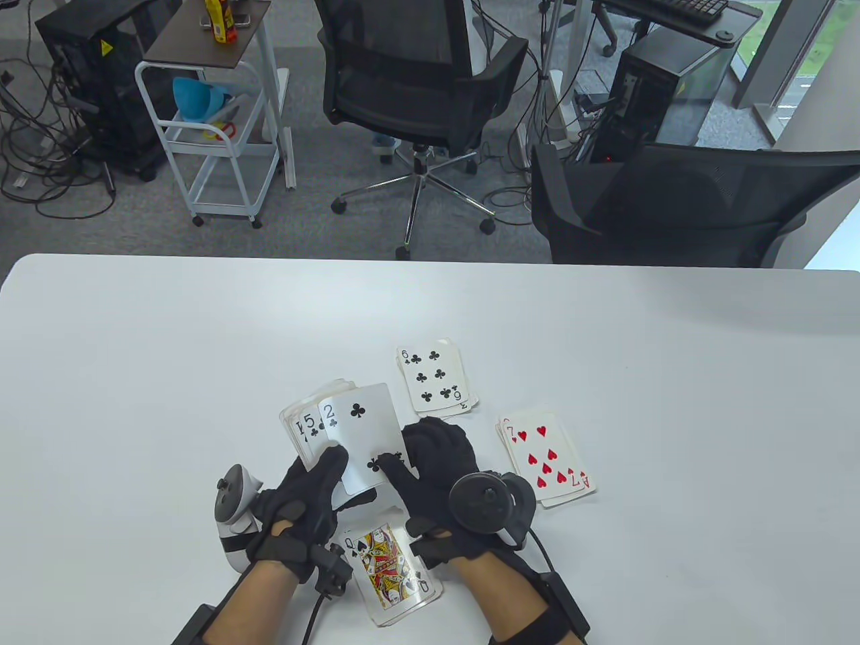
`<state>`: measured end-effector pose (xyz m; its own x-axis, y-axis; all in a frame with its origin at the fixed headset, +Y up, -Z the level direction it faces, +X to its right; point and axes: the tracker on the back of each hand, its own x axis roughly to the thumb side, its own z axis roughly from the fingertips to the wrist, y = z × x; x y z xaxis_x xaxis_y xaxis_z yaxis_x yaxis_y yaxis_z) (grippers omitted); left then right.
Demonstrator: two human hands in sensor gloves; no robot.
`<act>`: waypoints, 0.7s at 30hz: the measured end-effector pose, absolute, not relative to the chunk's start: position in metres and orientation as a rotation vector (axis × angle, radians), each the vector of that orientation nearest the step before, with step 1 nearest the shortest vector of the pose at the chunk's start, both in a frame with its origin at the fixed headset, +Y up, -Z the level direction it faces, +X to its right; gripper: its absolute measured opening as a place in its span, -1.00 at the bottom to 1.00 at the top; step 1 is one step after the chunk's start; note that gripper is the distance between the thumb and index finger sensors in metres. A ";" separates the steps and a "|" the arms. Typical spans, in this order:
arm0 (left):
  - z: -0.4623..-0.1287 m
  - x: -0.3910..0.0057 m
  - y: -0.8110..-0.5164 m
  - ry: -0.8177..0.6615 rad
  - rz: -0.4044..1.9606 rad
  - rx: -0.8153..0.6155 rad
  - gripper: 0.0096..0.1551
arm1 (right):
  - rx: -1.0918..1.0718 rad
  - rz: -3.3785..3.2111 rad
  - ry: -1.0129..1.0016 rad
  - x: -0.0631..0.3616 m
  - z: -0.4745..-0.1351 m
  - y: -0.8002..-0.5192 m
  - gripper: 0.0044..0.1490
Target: Playing card suit sorting
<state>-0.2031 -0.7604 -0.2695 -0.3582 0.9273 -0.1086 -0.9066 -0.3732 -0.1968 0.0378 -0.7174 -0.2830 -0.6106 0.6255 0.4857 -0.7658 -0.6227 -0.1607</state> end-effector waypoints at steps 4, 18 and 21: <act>-0.269 -0.205 -0.761 -0.090 1.938 -0.210 -0.37 | 0.514 2.243 -0.384 0.037 -0.286 -0.721 -0.43; -0.272 -0.213 -0.759 -0.064 1.921 -0.182 -0.37 | 0.368 2.328 -0.388 0.050 -0.296 -0.718 -0.51; -0.272 -0.212 -0.755 -0.076 1.942 -0.176 -0.37 | 0.199 2.341 -0.371 0.071 -0.311 -0.710 -0.51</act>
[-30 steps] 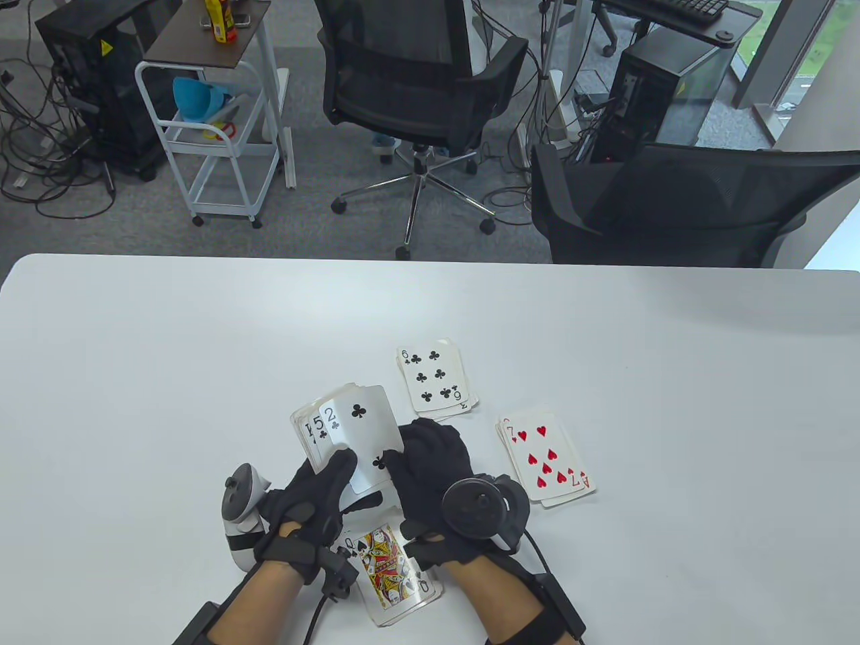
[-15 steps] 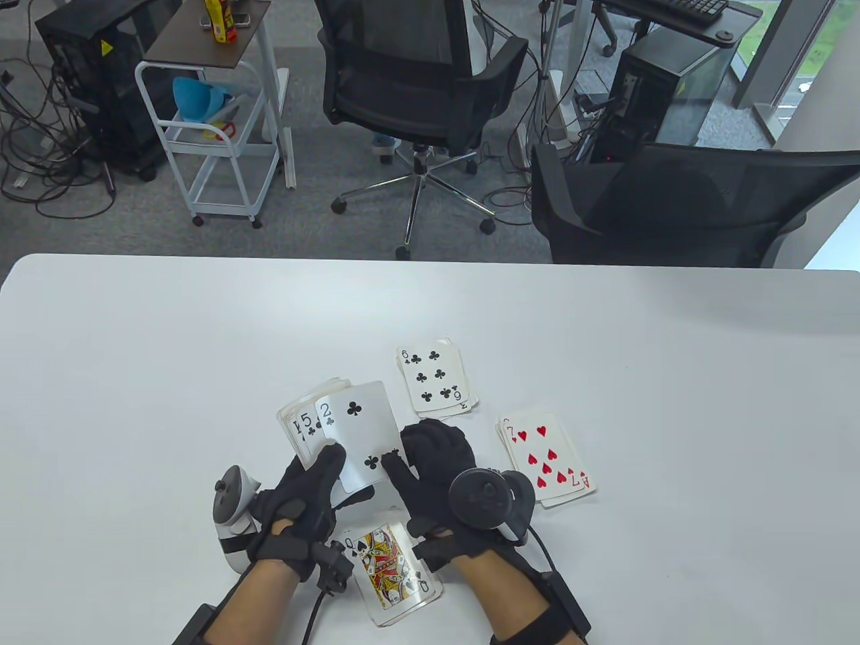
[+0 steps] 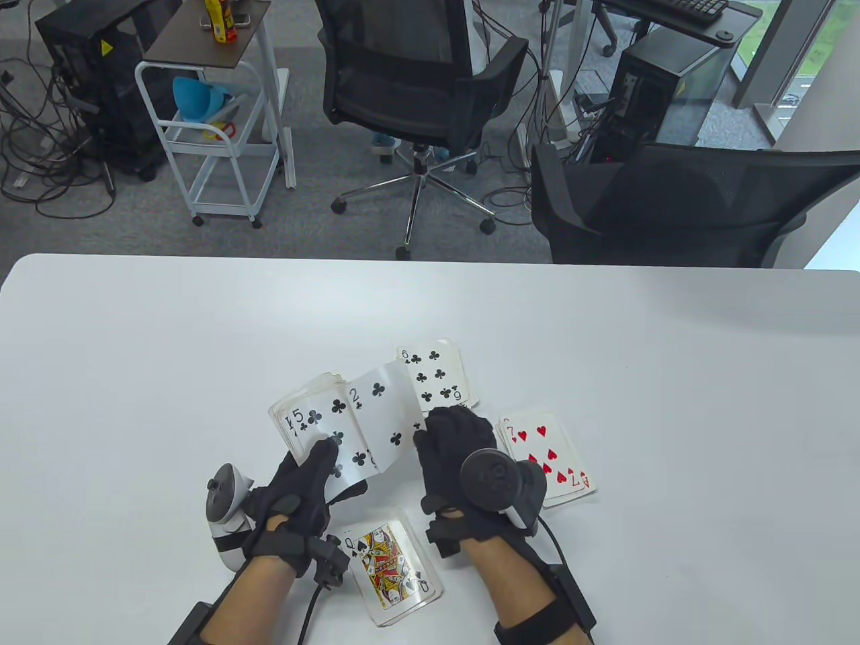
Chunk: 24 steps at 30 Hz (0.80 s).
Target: Playing card suit sorting
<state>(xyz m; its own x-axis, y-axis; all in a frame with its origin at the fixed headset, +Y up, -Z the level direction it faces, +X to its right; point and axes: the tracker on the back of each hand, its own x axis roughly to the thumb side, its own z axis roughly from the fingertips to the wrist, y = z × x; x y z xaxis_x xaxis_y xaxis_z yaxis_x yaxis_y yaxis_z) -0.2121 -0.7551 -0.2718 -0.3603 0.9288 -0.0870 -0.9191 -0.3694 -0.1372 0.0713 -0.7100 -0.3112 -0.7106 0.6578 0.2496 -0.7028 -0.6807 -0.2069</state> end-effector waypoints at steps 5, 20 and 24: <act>-0.271 -0.212 -0.752 -0.091 1.949 -0.173 -0.37 | -0.033 2.490 -0.288 0.088 -0.350 -0.704 -0.51; -0.272 -0.209 -0.754 -0.095 1.943 -0.189 -0.38 | -0.263 3.121 0.089 0.047 -0.430 -0.749 -0.49; -0.273 -0.209 -0.754 -0.102 1.930 -0.195 -0.38 | -0.152 3.123 -0.115 0.045 -0.418 -0.734 -0.44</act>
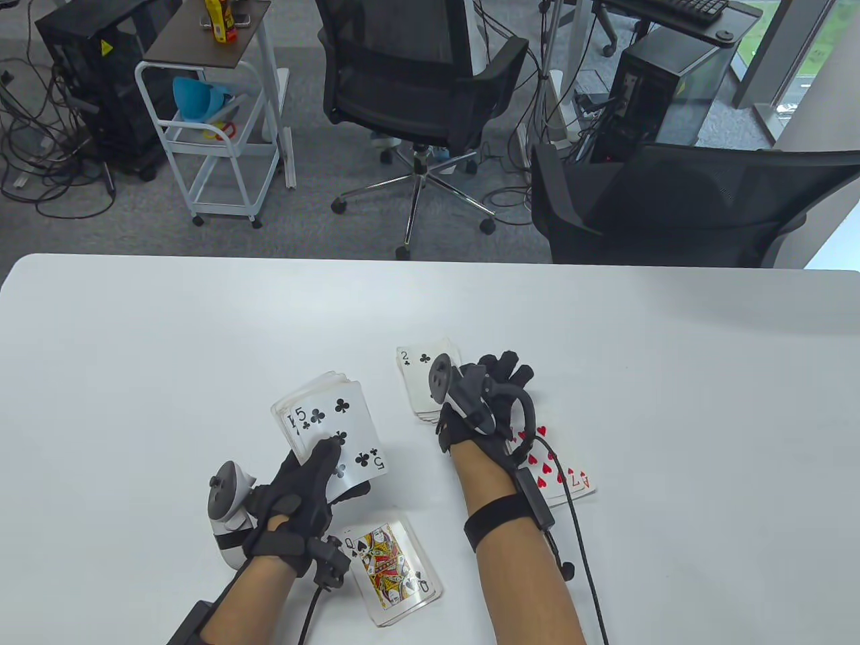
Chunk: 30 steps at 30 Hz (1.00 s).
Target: Playing card suit sorting
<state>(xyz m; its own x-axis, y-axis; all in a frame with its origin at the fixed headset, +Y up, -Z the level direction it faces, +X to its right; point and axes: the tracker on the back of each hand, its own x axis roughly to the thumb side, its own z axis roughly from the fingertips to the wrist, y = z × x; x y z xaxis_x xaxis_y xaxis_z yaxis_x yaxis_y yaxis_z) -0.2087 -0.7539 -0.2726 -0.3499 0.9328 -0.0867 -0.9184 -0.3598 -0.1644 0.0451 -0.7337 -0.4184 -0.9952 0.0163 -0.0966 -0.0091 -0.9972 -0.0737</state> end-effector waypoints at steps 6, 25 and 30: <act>-0.273 -0.206 -0.757 -0.094 1.910 -0.205 -0.37 | 0.066 2.823 -0.293 0.049 -0.373 -0.691 -0.40; -0.275 -0.203 -0.766 -0.073 1.833 -0.222 -0.38 | 0.492 2.455 -0.185 0.028 -0.287 -0.728 -0.24; -0.273 -0.197 -0.765 -0.085 1.823 -0.223 -0.38 | 0.497 2.384 -0.259 0.025 -0.283 -0.730 -0.26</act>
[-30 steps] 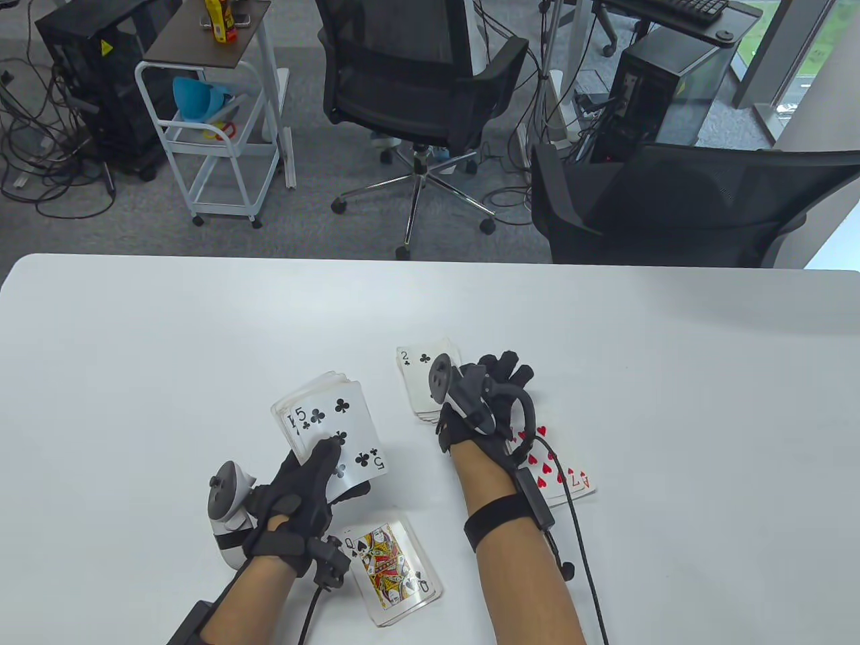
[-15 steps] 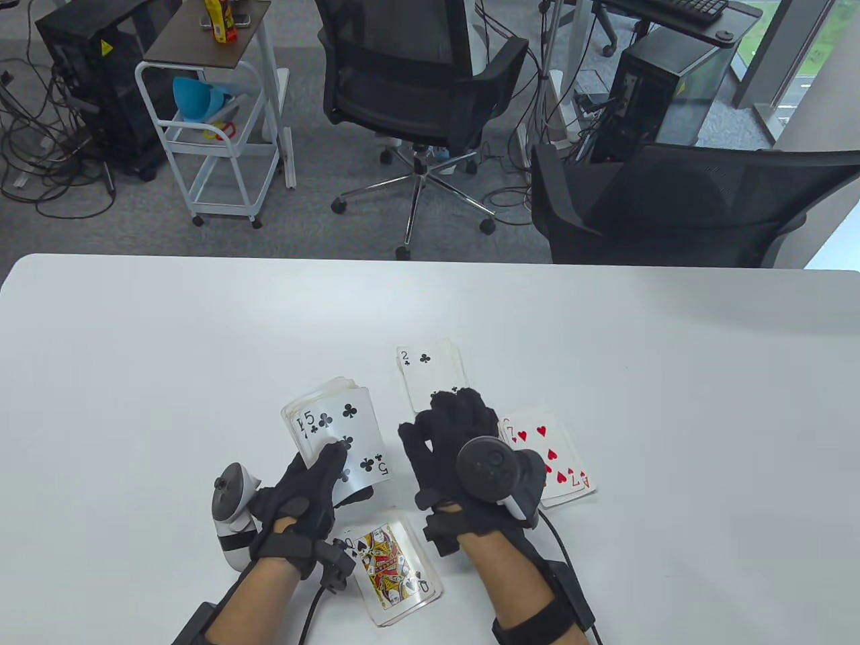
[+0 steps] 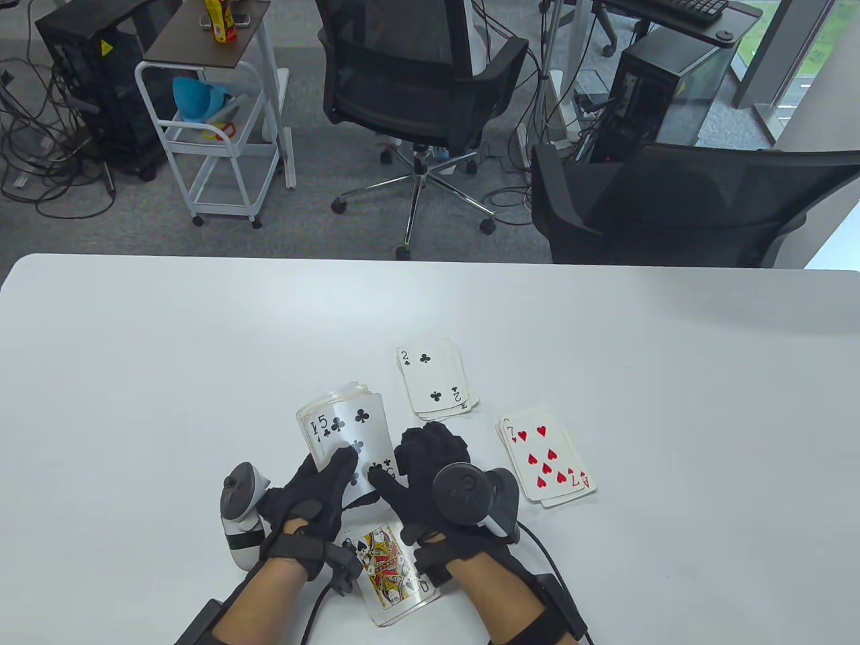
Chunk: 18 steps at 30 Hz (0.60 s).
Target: Playing card suit sorting
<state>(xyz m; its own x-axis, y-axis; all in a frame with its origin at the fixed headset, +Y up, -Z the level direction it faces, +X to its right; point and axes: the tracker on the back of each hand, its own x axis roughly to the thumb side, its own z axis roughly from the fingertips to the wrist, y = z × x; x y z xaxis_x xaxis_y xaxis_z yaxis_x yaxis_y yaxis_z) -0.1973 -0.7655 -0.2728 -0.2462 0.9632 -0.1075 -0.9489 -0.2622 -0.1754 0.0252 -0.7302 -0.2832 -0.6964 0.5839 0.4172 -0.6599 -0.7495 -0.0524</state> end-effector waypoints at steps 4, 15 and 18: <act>-0.272 -0.198 -0.766 -0.091 1.865 -0.239 -0.39 | 0.498 2.344 -0.266 0.023 -0.280 -0.727 -0.27; -0.272 -0.198 -0.767 -0.094 1.915 -0.259 -0.36 | 0.511 2.254 -0.398 0.027 -0.277 -0.723 -0.51; -0.271 -0.198 -0.768 -0.097 1.914 -0.263 -0.36 | 0.512 2.254 -0.401 0.028 -0.278 -0.723 -0.53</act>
